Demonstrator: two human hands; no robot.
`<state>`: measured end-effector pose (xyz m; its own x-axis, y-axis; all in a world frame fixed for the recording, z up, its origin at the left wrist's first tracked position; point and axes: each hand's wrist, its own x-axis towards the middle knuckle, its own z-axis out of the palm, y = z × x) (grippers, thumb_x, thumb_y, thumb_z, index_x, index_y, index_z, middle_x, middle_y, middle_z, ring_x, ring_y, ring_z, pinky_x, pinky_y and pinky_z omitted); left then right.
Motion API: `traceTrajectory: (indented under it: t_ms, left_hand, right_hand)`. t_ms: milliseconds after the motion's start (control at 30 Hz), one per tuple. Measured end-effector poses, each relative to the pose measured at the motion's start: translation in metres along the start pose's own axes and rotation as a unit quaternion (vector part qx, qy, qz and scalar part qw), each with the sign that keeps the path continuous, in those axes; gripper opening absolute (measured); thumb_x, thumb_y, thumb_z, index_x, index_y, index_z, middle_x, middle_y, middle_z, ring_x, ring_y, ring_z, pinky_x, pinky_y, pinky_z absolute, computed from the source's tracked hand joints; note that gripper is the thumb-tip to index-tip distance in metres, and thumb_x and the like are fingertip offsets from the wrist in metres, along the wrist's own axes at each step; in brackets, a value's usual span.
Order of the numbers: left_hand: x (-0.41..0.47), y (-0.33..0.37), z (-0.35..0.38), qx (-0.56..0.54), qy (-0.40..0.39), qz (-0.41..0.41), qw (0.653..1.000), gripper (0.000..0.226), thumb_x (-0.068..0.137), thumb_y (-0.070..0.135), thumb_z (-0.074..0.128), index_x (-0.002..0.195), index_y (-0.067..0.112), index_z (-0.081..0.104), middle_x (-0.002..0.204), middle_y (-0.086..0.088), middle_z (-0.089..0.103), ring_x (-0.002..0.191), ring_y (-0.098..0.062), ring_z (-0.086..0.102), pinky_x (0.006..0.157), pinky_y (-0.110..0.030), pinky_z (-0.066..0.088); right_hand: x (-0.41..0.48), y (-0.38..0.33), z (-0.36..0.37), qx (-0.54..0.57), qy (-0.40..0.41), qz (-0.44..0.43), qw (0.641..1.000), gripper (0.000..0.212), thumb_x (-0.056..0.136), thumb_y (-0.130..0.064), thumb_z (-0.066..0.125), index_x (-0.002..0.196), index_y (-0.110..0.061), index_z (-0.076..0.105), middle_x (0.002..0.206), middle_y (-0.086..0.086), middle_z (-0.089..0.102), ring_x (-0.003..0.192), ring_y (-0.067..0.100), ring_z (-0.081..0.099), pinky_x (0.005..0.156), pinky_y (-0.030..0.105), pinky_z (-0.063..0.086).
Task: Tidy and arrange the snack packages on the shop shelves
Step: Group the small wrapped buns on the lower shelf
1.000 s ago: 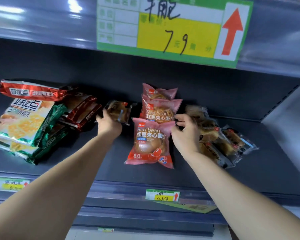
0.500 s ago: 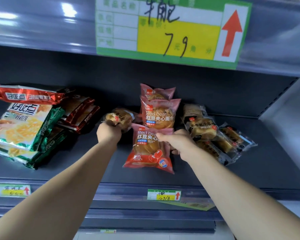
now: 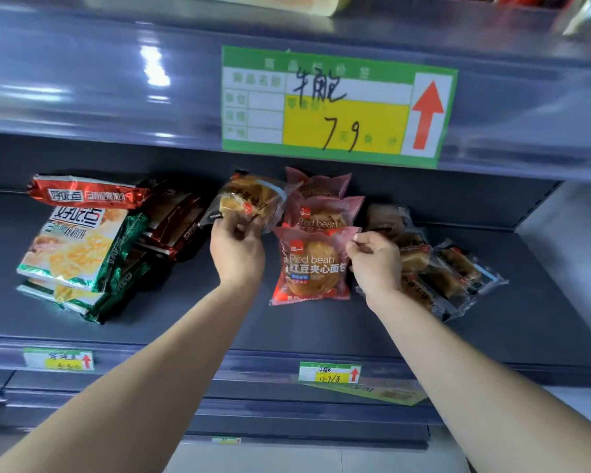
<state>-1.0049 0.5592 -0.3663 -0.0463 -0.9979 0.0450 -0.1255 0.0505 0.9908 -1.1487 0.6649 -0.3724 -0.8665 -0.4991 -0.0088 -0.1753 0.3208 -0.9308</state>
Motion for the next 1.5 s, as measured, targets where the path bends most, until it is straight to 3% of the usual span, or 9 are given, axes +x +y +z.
traceTrajectory:
  t_ms: [233,333,500,600,733,867,967,1300,1500]
  left_hand:
    - [-0.015,0.026,0.001,-0.014,-0.003,0.069,0.998,0.034,0.091,0.017,0.064,0.066,0.027,0.043,0.089,-0.009,0.051,0.067,-0.006,0.044,0.067,-0.019,0.034]
    - [-0.022,0.037,0.003,-0.031,-0.027,0.087,0.995,0.032,0.091,0.017,0.064,0.067,0.024,0.045,0.087,-0.013,0.054,0.068,-0.011,0.047,0.066,-0.02,0.037]
    - [-0.031,0.023,0.013,-0.076,-0.07,0.002,0.995,0.025,0.083,0.032,0.066,0.065,0.027,0.05,0.081,-0.017,0.06,0.074,-0.035,0.058,0.08,-0.045,0.055]
    - [-0.035,0.011,0.015,-0.089,-0.089,-0.028,0.992,0.023,0.077,0.037,0.06,0.065,0.022,0.05,0.073,-0.01,0.055,0.071,-0.027,0.054,0.081,-0.061,0.053]
    - [-0.036,0.013,0.015,-0.091,-0.105,-0.022,0.99,0.025,0.084,0.027,0.063,0.061,0.025,0.053,0.069,-0.002,0.055,0.071,-0.021,0.052,0.079,-0.053,0.053]
    - [-0.039,0.006,0.014,-0.074,-0.094,-0.024,0.993,0.038,0.091,0.015,0.063,0.06,0.022,0.041,0.061,0.002,0.043,0.063,-0.017,0.038,0.065,-0.035,0.039]
    - [-0.039,0.002,0.015,-0.08,-0.094,-0.028,0.992,0.037,0.091,0.017,0.062,0.062,0.02,0.04,0.062,0.002,0.042,0.064,-0.018,0.037,0.064,-0.033,0.038]
    - [-0.038,0.01,0.02,-0.173,-0.111,-0.054,0.977,0.025,0.086,0.024,0.062,0.069,0.012,0.047,0.072,-0.006,0.05,0.073,-0.02,0.047,0.074,-0.043,0.047]
    - [-0.038,-0.003,0.017,-0.19,-0.119,-0.109,0.969,0.046,0.094,0.01,0.058,0.053,0.025,0.043,0.064,0.003,0.041,0.077,-0.021,0.039,0.073,-0.04,0.037]
  right_hand:
    - [0.002,0.008,0.0,-0.043,0.003,0.024,0.999,0.016,0.086,-0.01,0.062,0.076,-0.022,0.059,0.089,0.003,0.067,0.084,0.028,0.066,0.077,0.043,0.056]
    - [-0.003,0.004,0.001,-0.043,0.035,0.002,0.998,0.016,0.085,-0.002,0.058,0.078,-0.016,0.058,0.085,0.001,0.063,0.081,0.024,0.06,0.072,0.034,0.051]
    - [-0.007,0.001,-0.001,-0.011,0.059,-0.022,0.998,0.018,0.084,0.005,0.054,0.081,-0.012,0.059,0.076,-0.005,0.057,0.079,0.019,0.056,0.07,0.025,0.041]
    - [-0.008,0.001,0.0,0.004,0.064,-0.031,0.997,0.017,0.087,0.003,0.054,0.082,-0.011,0.06,0.074,-0.01,0.054,0.078,0.016,0.054,0.067,0.022,0.039]
    - [-0.006,0.004,0.003,0.004,0.052,-0.043,0.998,0.016,0.087,0.004,0.052,0.085,-0.01,0.06,0.08,-0.005,0.057,0.076,0.013,0.053,0.058,0.014,0.037]
    - [-0.002,0.016,0.004,-0.005,0.009,0.016,1.0,0.013,0.091,-0.003,0.053,0.089,-0.015,0.057,0.092,0.002,0.061,0.087,0.024,0.061,0.066,0.024,0.045]
    - [-0.003,0.014,0.003,0.006,0.015,0.023,1.0,0.021,0.09,0.0,0.052,0.082,-0.019,0.055,0.088,0.001,0.061,0.086,0.027,0.062,0.069,0.031,0.048]
    - [-0.017,-0.003,0.003,0.093,0.069,-0.08,0.99,0.013,0.096,-0.007,0.05,0.085,-0.013,0.051,0.076,-0.008,0.052,0.07,0.008,0.049,0.061,0.011,0.04]
    - [-0.02,0.015,-0.007,0.002,-0.051,-0.018,0.999,0.009,0.088,-0.016,0.06,0.091,-0.022,0.055,0.098,-0.005,0.064,0.095,0.014,0.06,0.089,0.037,0.051]
